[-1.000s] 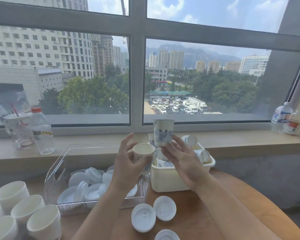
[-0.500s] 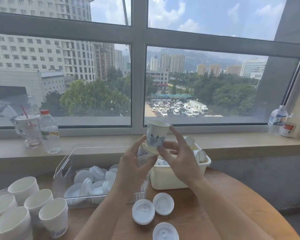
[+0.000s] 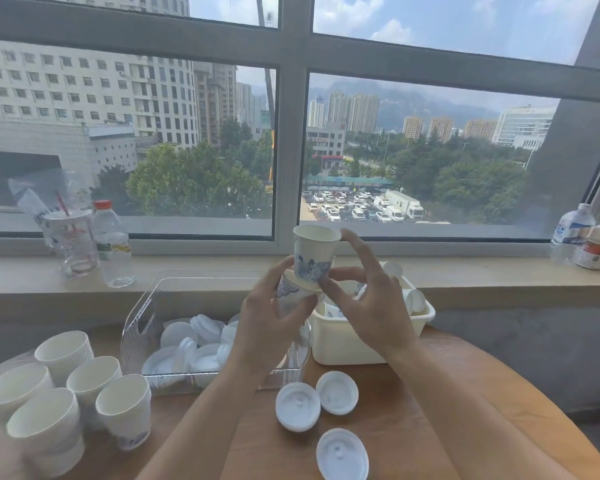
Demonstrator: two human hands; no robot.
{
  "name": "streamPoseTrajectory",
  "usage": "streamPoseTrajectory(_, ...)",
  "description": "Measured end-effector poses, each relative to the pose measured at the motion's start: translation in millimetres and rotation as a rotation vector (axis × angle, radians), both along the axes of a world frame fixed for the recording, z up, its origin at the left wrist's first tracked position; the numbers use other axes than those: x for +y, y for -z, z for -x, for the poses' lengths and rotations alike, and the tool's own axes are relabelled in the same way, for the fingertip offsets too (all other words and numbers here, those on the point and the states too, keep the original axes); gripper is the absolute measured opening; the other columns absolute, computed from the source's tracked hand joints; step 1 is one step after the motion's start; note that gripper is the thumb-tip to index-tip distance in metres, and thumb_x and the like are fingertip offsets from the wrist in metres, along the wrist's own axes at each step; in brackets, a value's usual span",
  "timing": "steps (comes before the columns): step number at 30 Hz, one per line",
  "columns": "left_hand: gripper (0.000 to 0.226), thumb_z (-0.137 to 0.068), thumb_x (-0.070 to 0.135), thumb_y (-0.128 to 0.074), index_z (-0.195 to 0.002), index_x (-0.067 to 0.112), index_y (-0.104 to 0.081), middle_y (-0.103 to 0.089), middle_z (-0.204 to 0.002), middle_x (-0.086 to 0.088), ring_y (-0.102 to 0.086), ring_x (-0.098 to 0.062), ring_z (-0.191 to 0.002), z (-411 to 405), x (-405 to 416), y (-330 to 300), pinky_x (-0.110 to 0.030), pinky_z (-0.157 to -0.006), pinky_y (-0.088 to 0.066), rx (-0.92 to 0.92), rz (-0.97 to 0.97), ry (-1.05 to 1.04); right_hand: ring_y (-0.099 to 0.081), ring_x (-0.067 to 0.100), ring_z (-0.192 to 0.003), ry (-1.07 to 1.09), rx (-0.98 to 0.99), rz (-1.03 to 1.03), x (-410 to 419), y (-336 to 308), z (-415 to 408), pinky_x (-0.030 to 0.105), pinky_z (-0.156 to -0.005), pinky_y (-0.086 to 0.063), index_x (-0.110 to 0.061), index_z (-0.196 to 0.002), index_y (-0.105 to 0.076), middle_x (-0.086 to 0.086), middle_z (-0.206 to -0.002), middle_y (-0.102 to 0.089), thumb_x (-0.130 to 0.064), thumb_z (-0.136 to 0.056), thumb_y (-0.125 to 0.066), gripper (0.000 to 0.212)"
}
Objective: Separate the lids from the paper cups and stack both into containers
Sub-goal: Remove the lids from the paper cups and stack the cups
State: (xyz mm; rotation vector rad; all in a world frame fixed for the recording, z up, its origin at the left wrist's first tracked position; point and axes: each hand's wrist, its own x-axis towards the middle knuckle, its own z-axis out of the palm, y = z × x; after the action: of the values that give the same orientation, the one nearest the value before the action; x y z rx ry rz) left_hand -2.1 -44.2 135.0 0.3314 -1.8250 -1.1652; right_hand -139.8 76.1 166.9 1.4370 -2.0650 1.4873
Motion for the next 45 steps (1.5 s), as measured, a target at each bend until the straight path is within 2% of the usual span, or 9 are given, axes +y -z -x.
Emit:
streamPoseTrajectory(4, 0.054, -0.091, 0.017, -0.082, -0.138, 0.032, -0.058, -0.076, -0.115, 0.015, -0.074, -0.009, -0.106, -1.9, -4.8, 6.9, -0.039, -0.092, -0.062, -0.004, -0.026, 0.006, -0.071, -0.004, -0.097, 0.013, 0.004, -0.015, -8.3, 9.7, 1.8, 0.013, -0.083, -0.051, -0.046, -0.154, -0.042, -0.024, -0.103, -0.078, -0.051, -0.092, -0.072, 0.069)
streamPoseTrajectory(9, 0.057, -0.093, 0.018, -0.08, -0.144, 0.028, -0.057, -0.078, -0.11, 0.014, -0.076, -0.012, -0.097, -1.2, -13.1, 14.4, -0.039, -0.086, -0.064, 0.008, -0.072, -0.026, -0.065, -0.004, -0.115, -0.059, -0.056, -0.044, -21.4, 27.2, 3.6, 0.028, -0.102, -0.051, -0.033, -0.148, -0.057, -0.018, -0.119, -0.075, -0.032, -0.105, -0.061, 0.043)
streamPoseTrajectory(14, 0.073, -0.089, 0.025, -0.084, -0.154, 0.016, -0.052, -0.075, -0.117, 0.02, -0.071, -0.002, -0.11, 4.2, -26.2, 19.1, -0.038, -0.101, -0.058, 0.02, -0.064, -0.077, -0.051, 0.002, -0.137, -0.187, -0.08, -0.141, -28.6, 45.2, 6.8, 0.031, -0.111, -0.048, -0.034, -0.15, -0.055, -0.018, -0.15, -0.055, -0.024, -0.108, -0.055, 0.043)
streamPoseTrajectory(18, 0.075, -0.087, 0.029, -0.085, -0.153, 0.024, -0.051, -0.068, -0.117, 0.037, -0.067, 0.005, -0.113, 8.2, -33.4, 24.3, -0.029, -0.103, -0.055, -0.013, -0.024, -0.103, -0.047, 0.0, -0.14, -0.227, -0.108, -0.195, -32.1, 53.4, 17.2, 0.023, -0.11, -0.047, -0.034, -0.149, -0.056, -0.017, -0.153, -0.052, -0.017, -0.108, -0.054, 0.044)
streamPoseTrajectory(22, 0.063, -0.086, 0.031, -0.086, -0.142, 0.037, -0.056, -0.073, -0.116, 0.02, -0.07, -0.008, -0.112, 15.8, -41.8, 34.5, -0.043, -0.1, -0.057, -0.017, -0.043, -0.115, -0.049, -0.003, -0.137, -0.247, -0.091, -0.243, -37.9, 58.7, 30.4, 0.013, -0.104, -0.045, -0.033, -0.148, -0.057, -0.02, -0.15, -0.053, -0.011, -0.108, -0.053, 0.046)
streamPoseTrajectory(28, 0.053, -0.086, 0.049, -0.082, -0.131, 0.046, -0.055, -0.067, -0.116, 0.028, -0.071, -0.012, -0.106, 33.1, -62.0, 47.8, -0.05, -0.093, -0.059, -0.034, -0.082, -0.169, -0.046, 0.002, -0.141, -0.153, 0.036, -0.392, -61.1, 52.6, 66.0, 0.037, -0.118, -0.04, -0.041, -0.143, -0.061, -0.017, -0.155, -0.049, -0.032, -0.109, -0.052, 0.037)
streamPoseTrajectory(31, 0.048, -0.091, 0.037, -0.081, -0.131, 0.04, -0.055, -0.065, -0.114, 0.036, -0.071, -0.006, -0.103, 42.9, -72.9, 57.6, -0.05, -0.092, -0.06, -0.016, -0.116, -0.174, -0.047, 0.012, -0.143, 0.003, 0.072, -0.382, -83.3, 35.9, 94.0, 0.042, -0.119, -0.038, -0.035, -0.148, -0.057, -0.014, -0.161, -0.044, -0.033, -0.109, -0.051, 0.04)
streamPoseTrajectory(39, 0.059, -0.092, 0.024, -0.08, -0.14, 0.043, -0.051, -0.066, -0.131, 0.015, -0.062, -0.011, -0.125, 64.3, -95.0, 84.2, -0.047, -0.11, -0.05, -0.075, -0.118, -0.161, -0.055, 0.02, -0.135, 0.128, 0.15, -0.546, -131.3, 42.5, 144.2, 0.039, -0.113, -0.041, -0.025, -0.153, -0.051, -0.008, -0.157, -0.051, -0.02, -0.109, -0.048, 0.044)
streamPoseTrajectory(45, 0.063, -0.091, 0.03, -0.081, -0.143, 0.048, -0.049, -0.067, -0.132, 0.013, -0.063, -0.013, -0.126, 70.6, -101.7, 88.8, -0.048, -0.109, -0.052, -0.108, -0.105, -0.11, -0.067, 0.018, -0.101, 0.225, 0.17, -0.391, -129.9, 45.6, 147.8, 0.028, -0.082, -0.042, -0.025, -0.121, -0.074, -0.006, -0.118, -0.074, -0.021, -0.104, -0.058, 0.023)
